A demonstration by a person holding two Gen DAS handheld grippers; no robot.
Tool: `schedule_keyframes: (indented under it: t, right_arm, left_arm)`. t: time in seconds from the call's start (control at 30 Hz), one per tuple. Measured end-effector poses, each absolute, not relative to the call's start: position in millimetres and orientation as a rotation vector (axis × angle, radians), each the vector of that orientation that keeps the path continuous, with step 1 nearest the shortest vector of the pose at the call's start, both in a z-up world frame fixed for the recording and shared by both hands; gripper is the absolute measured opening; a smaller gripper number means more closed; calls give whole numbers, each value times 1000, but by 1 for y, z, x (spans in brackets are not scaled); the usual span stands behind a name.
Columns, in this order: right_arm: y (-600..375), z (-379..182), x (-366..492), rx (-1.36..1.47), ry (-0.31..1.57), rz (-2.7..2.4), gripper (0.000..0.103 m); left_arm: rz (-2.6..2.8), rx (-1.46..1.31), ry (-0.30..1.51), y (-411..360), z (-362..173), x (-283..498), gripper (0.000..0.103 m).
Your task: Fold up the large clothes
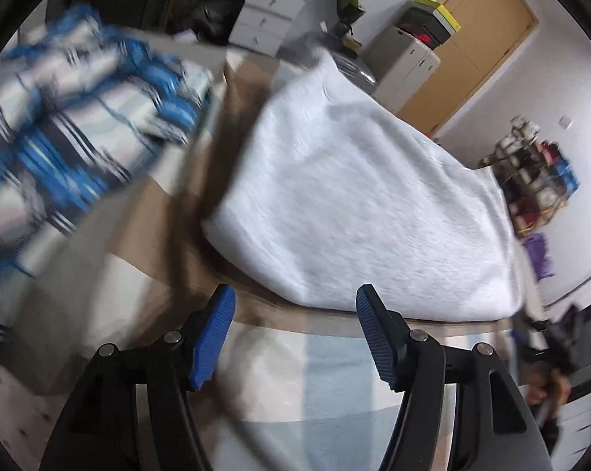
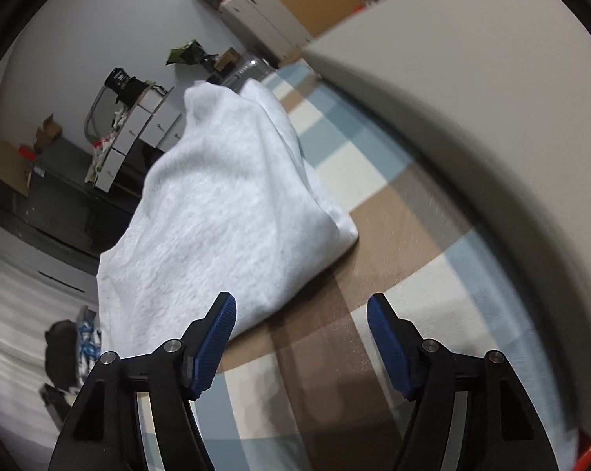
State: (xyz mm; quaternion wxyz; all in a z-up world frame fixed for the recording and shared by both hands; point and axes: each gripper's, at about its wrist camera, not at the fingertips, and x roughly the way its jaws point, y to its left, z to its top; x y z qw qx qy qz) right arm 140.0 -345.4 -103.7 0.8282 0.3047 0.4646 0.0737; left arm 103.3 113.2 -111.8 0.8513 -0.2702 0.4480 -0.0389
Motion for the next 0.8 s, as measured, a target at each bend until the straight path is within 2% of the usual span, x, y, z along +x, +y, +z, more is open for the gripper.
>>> schedule_keyframes:
  t: [0.3, 0.37, 0.4, 0.43, 0.53, 0.63, 0.8]
  right_arm:
    - [-326, -105, 167, 673, 954, 153, 71]
    - [-323, -106, 174, 693, 936, 140, 71]
    - [-322, -106, 176, 695, 931, 129, 68]
    - [-320, -106, 179, 684, 937, 105, 49]
    - [-322, -110, 179, 688, 938, 70, 18]
    - [-328, -104, 166, 687, 898, 107, 12]
    - [-335, -94, 119, 642, 908, 128, 11]
  left_arm:
    - [41, -712, 915, 117, -126, 137, 58]
    - [103, -656, 900, 114, -125, 146, 38]
    - [133, -621, 897, 111, -124, 149, 20]
    - [125, -615, 885, 109, -123, 150, 10]
    - [126, -572, 862, 107, -117, 146, 8]
    - [109, -526, 845, 107, -112, 133, 6]
    - [49, -449, 854, 109, -104, 84, 5]
